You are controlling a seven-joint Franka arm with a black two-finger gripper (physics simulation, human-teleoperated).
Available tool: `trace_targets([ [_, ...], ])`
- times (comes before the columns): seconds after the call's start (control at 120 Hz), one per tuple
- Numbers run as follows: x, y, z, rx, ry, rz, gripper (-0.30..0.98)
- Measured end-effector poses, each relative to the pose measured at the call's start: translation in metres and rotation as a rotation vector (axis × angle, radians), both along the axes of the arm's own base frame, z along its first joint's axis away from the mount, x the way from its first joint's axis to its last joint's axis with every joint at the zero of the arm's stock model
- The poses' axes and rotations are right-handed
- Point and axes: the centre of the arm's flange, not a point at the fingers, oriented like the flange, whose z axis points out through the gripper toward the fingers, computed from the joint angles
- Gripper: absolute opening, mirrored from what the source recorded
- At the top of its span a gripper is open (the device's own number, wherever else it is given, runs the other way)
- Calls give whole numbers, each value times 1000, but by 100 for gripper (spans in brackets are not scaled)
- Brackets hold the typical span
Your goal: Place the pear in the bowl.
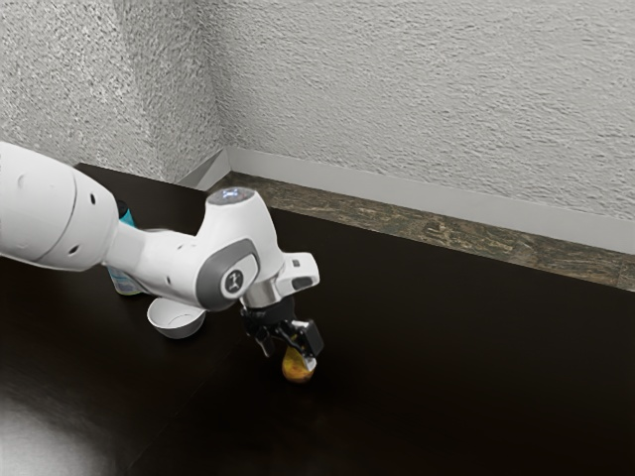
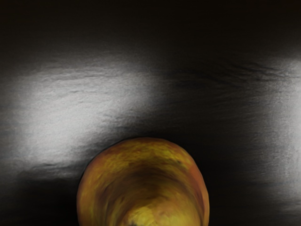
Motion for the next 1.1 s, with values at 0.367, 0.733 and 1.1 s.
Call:
trace_targets([
  [0.367,4,-4,-15,0,-16,-19,69],
  [0.733,6,-3,-30,-2,-20,-20,69],
  [1.1,8,-8,-29,-4,-37,-35,52],
])
